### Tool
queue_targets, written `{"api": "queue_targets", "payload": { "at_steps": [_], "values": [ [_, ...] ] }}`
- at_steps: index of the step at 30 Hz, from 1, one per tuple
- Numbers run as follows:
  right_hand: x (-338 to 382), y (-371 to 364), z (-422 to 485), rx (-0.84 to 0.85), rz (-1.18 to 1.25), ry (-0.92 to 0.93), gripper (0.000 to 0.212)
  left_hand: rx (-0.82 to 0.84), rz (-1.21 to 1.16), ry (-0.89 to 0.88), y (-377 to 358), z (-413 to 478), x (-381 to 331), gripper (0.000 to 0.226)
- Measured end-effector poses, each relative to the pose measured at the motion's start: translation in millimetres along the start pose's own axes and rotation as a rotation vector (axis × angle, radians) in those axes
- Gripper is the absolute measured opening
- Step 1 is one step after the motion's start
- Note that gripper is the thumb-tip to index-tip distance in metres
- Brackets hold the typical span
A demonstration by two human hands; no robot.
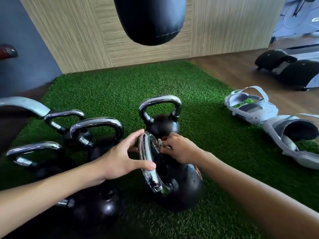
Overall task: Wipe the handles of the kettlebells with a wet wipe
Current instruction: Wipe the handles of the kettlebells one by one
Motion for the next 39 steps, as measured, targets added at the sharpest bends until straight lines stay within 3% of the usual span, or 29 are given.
{"api": "queue_targets", "payload": {
  "at_steps": [2, 6, 11, 16, 18, 23, 33, 36, 39],
  "values": [
    [1.2, -1.7, 2.4, 0.065, -0.054, 0.063, 0.022, 0.017, -0.011, -0.004, 3.0, -5.5, 8.1, 0.121],
    [12.3, -3.1, 10.5, 0.001, -0.046, 0.084, 0.021, 0.024, -0.009, -0.039, 11.3, -11.6, 21.9, 0.123],
    [37.6, 21.9, 24.0, -0.161, 0.239, 0.132, 0.015, 0.045, 0.048, -0.054, 13.9, -3.3, 22.5, 0.131],
    [57.1, 19.6, 12.0, -0.15, 0.146, 0.299, 0.016, 0.047, 0.091, -0.043, 15.1, -1.8, 20.8, 0.135],
    [48.7, 19.9, 5.2, -0.156, 0.148, 0.258, 0.014, 0.056, 0.108, -0.043, 16.5, -2.3, 22.8, 0.134],
    [45.5, 16.5, 1.1, -0.308, 0.491, -0.022, 0.019, 0.061, 0.155, -0.031, 19.6, -0.5, 23.3, 0.135],
    [70.3, 7.8, -53.8, -0.223, 0.499, 0.002, 0.009, 0.068, 0.181, -0.036, 21.8, -2.8, 30.8, 0.133],
    [68.4, 13.4, -46.4, -0.238, 0.52, -0.02, 0.014, 0.07, 0.192, -0.045, 20.9, -3.9, 29.0, 0.134],
    [69.8, 14.4, -55.8, -0.125, 0.554, 0.049, 0.023, 0.069, 0.211, -0.042, 21.8, -3.5, 28.6, 0.133]
  ]
}}
Point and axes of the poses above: each hand's wrist, its own z-axis towards the middle knuckle, its own y-axis out of the back of the hand, x = y × z, the point moved 4 cm from there along z, towards the middle knuckle, and after that the axes turned 1 degree about z, right-handed, at the moved point
